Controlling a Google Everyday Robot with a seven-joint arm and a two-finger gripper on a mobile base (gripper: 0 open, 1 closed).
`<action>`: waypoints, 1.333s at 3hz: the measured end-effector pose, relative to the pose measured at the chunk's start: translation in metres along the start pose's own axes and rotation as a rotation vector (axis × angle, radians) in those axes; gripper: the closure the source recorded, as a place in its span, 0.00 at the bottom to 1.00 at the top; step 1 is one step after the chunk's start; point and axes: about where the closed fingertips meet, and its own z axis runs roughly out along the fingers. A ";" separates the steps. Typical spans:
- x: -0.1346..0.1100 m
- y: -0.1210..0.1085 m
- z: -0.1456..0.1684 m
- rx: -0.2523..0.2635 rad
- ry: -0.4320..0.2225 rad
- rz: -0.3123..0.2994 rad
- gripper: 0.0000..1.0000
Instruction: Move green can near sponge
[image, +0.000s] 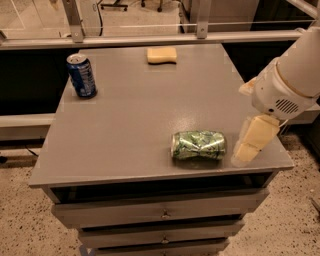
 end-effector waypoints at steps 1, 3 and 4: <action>0.002 0.004 0.028 -0.029 -0.034 0.036 0.00; -0.008 0.015 0.074 -0.086 -0.099 0.106 0.00; -0.018 0.018 0.083 -0.091 -0.109 0.117 0.16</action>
Offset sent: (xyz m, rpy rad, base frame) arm 0.0114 0.0287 -0.0737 0.1543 0.0728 -0.0507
